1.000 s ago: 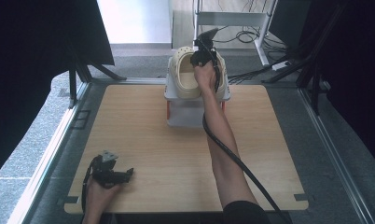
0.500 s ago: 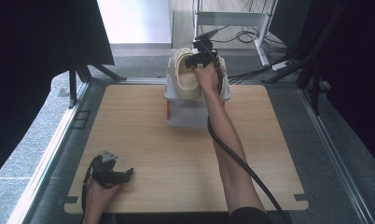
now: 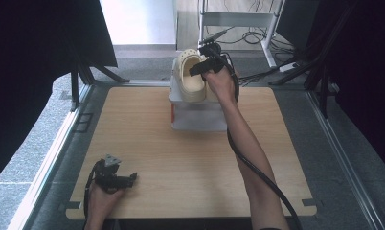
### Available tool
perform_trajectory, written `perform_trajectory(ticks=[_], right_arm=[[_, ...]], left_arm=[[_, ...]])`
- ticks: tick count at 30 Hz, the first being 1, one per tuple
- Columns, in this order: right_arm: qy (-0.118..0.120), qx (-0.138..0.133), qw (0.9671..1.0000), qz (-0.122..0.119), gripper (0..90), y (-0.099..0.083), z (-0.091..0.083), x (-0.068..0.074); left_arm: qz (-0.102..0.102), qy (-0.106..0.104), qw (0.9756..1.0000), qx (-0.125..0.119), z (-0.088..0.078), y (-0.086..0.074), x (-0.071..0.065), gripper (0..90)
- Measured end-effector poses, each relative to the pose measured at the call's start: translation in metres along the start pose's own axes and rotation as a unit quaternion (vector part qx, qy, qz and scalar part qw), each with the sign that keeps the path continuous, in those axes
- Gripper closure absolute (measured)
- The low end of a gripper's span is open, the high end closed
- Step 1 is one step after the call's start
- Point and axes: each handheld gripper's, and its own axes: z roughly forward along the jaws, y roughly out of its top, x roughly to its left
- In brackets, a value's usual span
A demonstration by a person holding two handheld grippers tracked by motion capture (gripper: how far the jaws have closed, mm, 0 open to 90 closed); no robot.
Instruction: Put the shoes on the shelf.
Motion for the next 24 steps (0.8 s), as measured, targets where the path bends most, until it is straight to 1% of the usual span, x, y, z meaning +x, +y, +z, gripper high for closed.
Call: perform_trajectory(ticks=[1,2,3,4,5,6,7,8,10,12,13,15,18,20,22,24], right_arm=[[0.0,0.0,1.0,0.0,12.8,0.0,0.0,0.0],[0.008,-0.005,0.9999,-0.007,10.8,-0.003,-0.004,0.003],[0.008,-0.005,0.9999,-0.007,10.8,-0.003,-0.004,0.003],[0.012,-0.008,0.9998,-0.01,8.8,-0.004,-0.006,0.004],[0.016,-0.012,0.9996,-0.017,7.5,-0.006,-0.007,0.006],[0.02,-0.013,0.9992,-0.032,6.9,-0.008,-0.01,0.009],[0.02,-0.013,0.9992,-0.032,6.9,-0.008,-0.01,0.009],[0.02,-0.012,0.9988,-0.044,6.5,-0.011,-0.015,0.012],[0.019,-0.01,0.9985,-0.05,6.0,-0.014,-0.018,0.014],[0.021,-0.011,0.9984,-0.052,5.3,-0.016,-0.019,0.015],[0.026,-0.012,0.9977,-0.061,3.9,-0.02,-0.023,0.015],[0.03,-0.013,0.997,-0.069,2.4,-0.023,-0.027,0.015],[0.035,-0.018,0.9966,-0.072,2.1,-0.027,-0.031,0.014],[0.041,-0.024,0.9967,-0.066,1.5,-0.033,-0.038,0.013],[0.05,-0.029,0.9969,-0.054,1.2,-0.037,-0.043,0.011],[0.06,-0.033,0.9963,-0.052,0.6,-0.042,-0.047,0.01]], left_arm=[[0.0,0.0,1.0,0.0,0.0,0.0,0.0,0.0],[0.0,0.0,1.0,0.0,0.0,0.0,0.0,0.0],[0.0,0.0,1.0,0.0,0.0,0.0,0.0,0.0],[0.0,0.0,1.0,0.0,0.0,0.0,0.0,0.0],[0.0,0.0,1.0,0.0,0.0,0.0,0.0,0.0],[0.0,0.0,1.0,0.0,0.0,0.0,0.0,0.0],[0.0,0.0,1.0,0.0,0.0,0.0,0.0,0.0],[0.0,0.0,1.0,0.0,0.0,0.0,0.0,0.0],[0.0,0.0,1.0,0.0,0.0,0.0,0.0,0.0],[0.0,0.0,1.0,0.0,0.0,0.0,0.0,0.0],[0.0,0.0,1.0,0.0,0.0,0.0,0.0,0.0],[0.0,0.0,1.0,0.0,0.0,0.0,0.0,0.0],[0.0,0.0,1.0,0.0,0.0,0.0,0.0,0.0],[0.0,0.0,1.0,0.0,0.0,0.0,0.0,0.0],[0.0,0.0,1.0,0.0,0.0,0.0,0.0,0.0],[0.001,-0.002,1.0,0.003,-0.001,0.0,0.0,0.0]])
